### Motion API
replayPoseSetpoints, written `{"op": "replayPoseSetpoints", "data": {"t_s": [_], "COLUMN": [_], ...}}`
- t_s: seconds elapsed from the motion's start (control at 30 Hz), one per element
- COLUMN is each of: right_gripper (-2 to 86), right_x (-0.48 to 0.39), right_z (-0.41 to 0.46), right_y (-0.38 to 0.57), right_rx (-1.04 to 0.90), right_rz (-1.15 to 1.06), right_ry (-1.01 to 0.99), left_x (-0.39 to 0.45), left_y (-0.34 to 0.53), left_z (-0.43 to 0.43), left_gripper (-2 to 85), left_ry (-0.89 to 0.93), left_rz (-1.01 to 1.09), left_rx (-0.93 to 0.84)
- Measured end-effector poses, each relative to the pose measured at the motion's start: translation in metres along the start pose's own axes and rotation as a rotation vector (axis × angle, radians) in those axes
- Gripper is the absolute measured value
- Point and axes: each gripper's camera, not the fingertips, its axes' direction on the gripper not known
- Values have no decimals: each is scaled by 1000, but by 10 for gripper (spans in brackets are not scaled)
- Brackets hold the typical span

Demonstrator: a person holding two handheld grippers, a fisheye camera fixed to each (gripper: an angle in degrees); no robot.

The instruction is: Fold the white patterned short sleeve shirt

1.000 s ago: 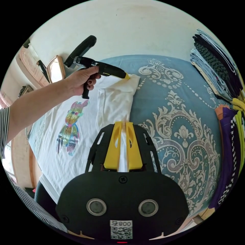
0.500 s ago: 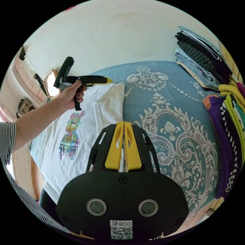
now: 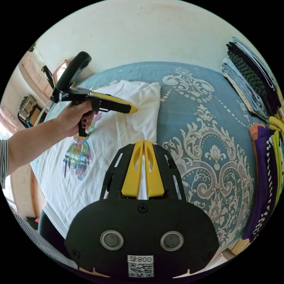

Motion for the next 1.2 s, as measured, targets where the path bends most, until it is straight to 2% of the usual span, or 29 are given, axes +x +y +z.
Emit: {"op": "replayPoseSetpoints", "data": {"t_s": [0.23, 0.43, 0.53, 0.67, 0.73, 0.8, 0.93, 1.03, 1.2], "right_gripper": [2, 2, 2, 7, 16, 26, 58, 76, 86], "right_x": [-12, 7, 14, -26, -87, -148, -304, -400, -522], "right_z": [11, -1, -10, -16, 1, 19, 73, 113, 174], "right_y": [-10, -2, -4, -31, -70, -102, -172, -211, -242], "right_rx": [16, 125, 168, 192, 134, 90, -27, -98, -207], "right_rz": [16, 177, 224, 141, -7, -157, -455, -587, -756], "right_ry": [-42, -201, -292, -347, -443, -516, -557, -538, -434], "left_x": [2, -17, -25, -34, -37, -44, -46, -44, -25], "left_y": [69, 213, 293, 382, 402, 414, 410, 404, 400], "left_z": [-97, -210, -264, -311, -318, -319, -322, -329, -342], "left_gripper": [5, 32, 61, 86, 92, 96, 95, 88, 45], "left_ry": [75, -41, -155, -244, -250, -183, -189, -143, -258], "left_rz": [-189, -489, -700, -968, -1027, -1053, -1026, -991, -956], "left_rx": [168, 254, 302, 382, 400, 426, 424, 440, 375]}}
